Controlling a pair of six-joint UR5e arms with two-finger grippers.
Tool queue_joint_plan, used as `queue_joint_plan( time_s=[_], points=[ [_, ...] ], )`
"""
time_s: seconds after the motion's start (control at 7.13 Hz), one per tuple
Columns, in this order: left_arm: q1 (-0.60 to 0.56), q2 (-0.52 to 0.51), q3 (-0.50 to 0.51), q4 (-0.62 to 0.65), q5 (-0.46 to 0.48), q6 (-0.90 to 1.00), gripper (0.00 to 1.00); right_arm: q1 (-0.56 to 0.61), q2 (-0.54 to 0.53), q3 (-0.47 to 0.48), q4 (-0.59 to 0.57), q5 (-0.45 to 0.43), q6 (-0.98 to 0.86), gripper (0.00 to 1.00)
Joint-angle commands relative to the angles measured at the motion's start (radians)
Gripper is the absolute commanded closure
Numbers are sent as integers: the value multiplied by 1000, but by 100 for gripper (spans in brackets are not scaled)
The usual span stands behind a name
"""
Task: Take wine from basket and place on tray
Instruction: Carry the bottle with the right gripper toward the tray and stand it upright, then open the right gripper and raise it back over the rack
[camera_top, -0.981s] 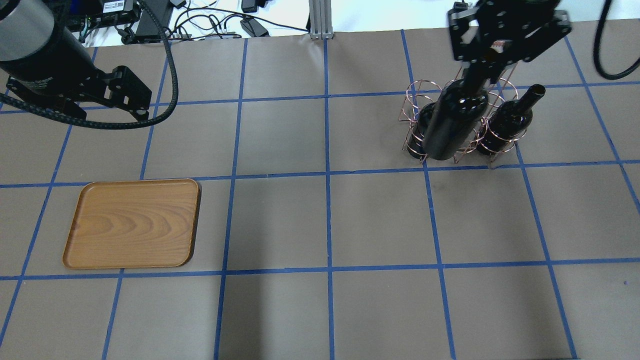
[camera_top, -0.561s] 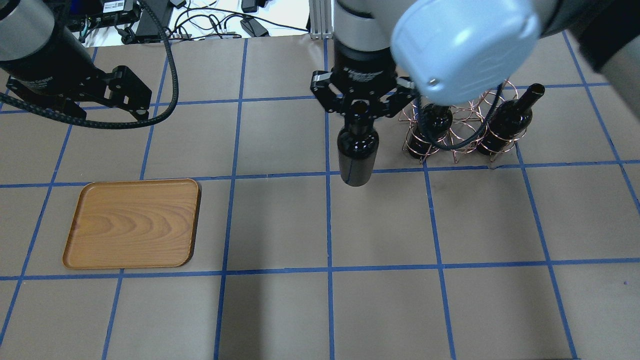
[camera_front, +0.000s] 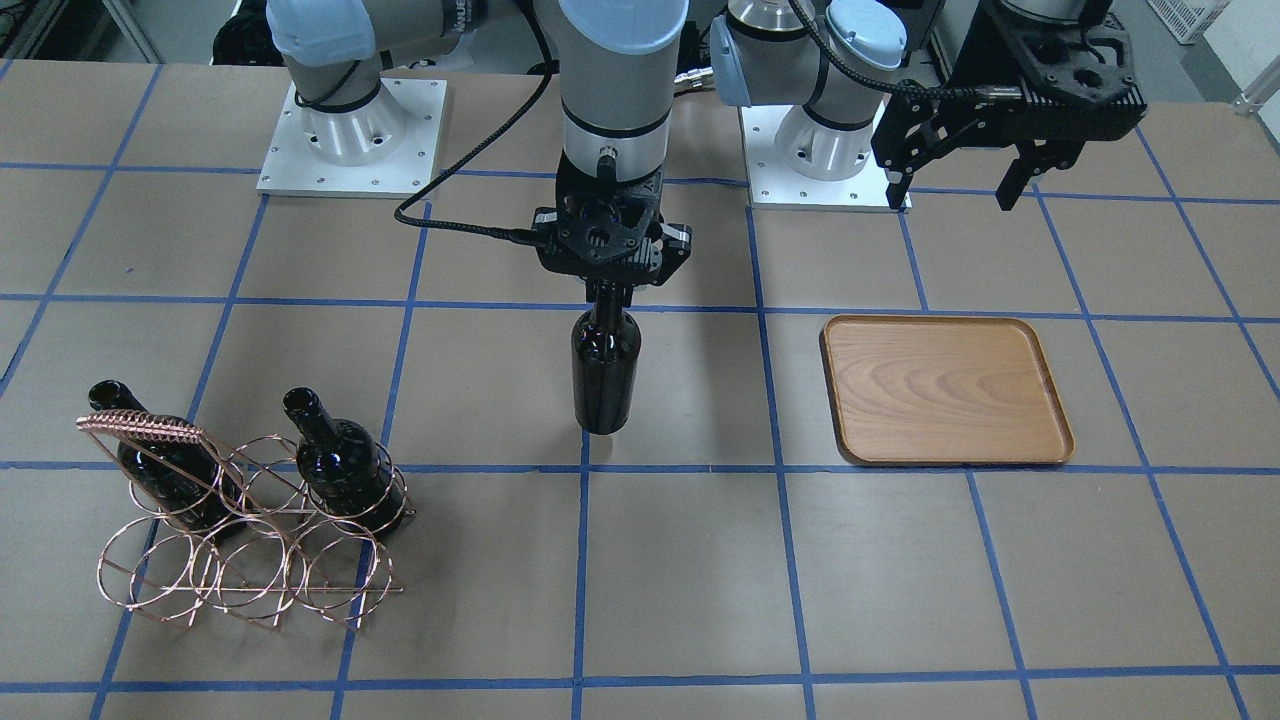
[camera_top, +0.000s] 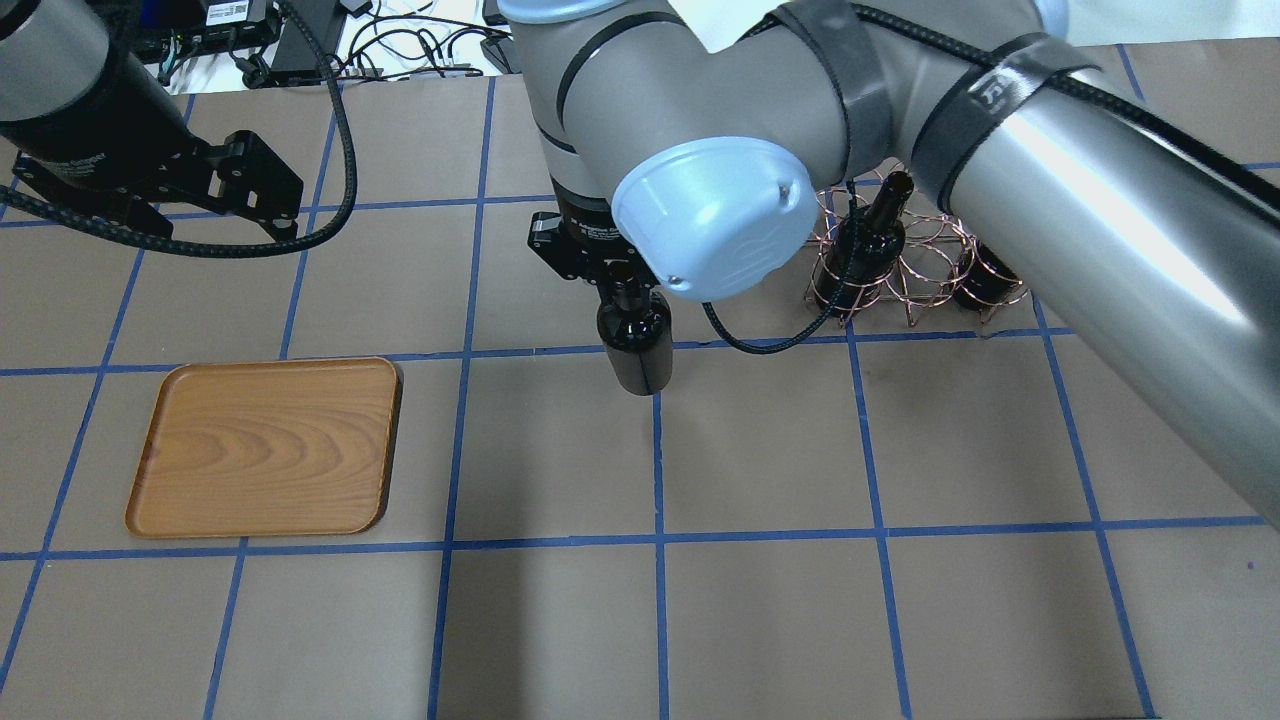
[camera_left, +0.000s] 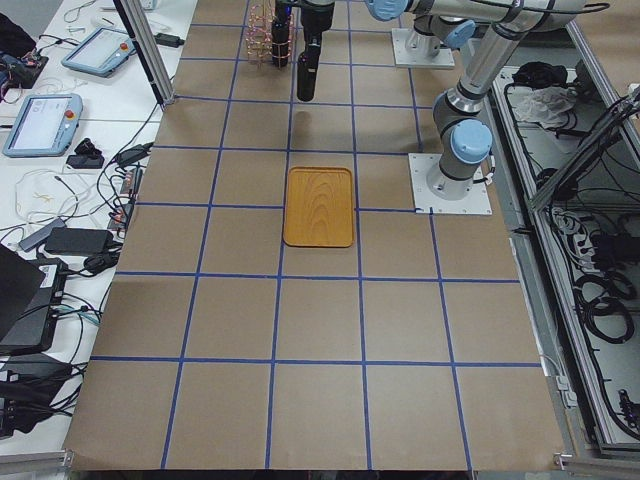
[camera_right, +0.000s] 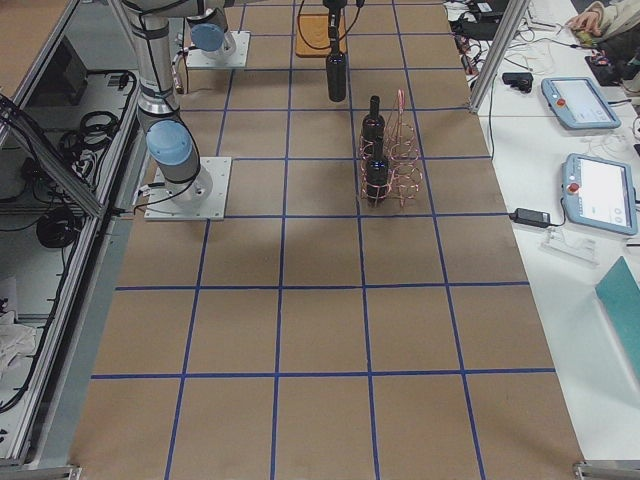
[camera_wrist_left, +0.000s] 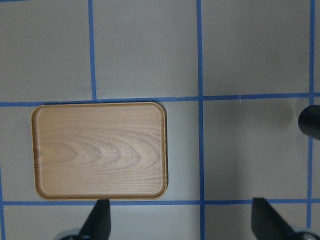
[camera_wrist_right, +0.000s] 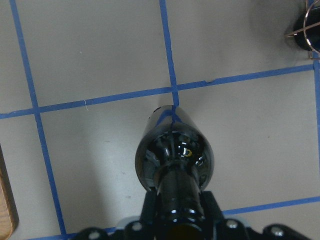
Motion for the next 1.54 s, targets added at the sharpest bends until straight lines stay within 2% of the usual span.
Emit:
queue_joint_plan(
  time_s=[0.0,0.14,0.28,0.42,0.56,0.7,0.84,0.98,1.26,1.4],
  points=[
    [0,0,0,-1,0,0,0,4,21,28,-31,3,-1,87],
    [0,0,0,-3,0,0,0,4,29,56,-77,3,-1,83],
    [0,0,0,0,0,0,0,4,31,58,-117,2,4,54],
    [0,0,0,0,0,0,0,2,29,52,-113,6,4,30],
    [0,0,0,-1,0,0,0,-13,17,34,-102,8,-10,28],
    [0,0,0,0,0,0,0,-24,5,9,-78,0,-16,7],
    [0,0,0,-1,0,0,0,-69,-12,-32,-41,-6,-136,2],
    [0,0,0,-1,0,0,0,-160,-65,-83,73,-4,-278,1],
    [0,-2,0,2,0,0,0,-382,-181,-88,226,-12,-671,1],
    [0,-2,0,-1,0,0,0,-430,-224,-65,243,-12,-730,0]
  ],
)
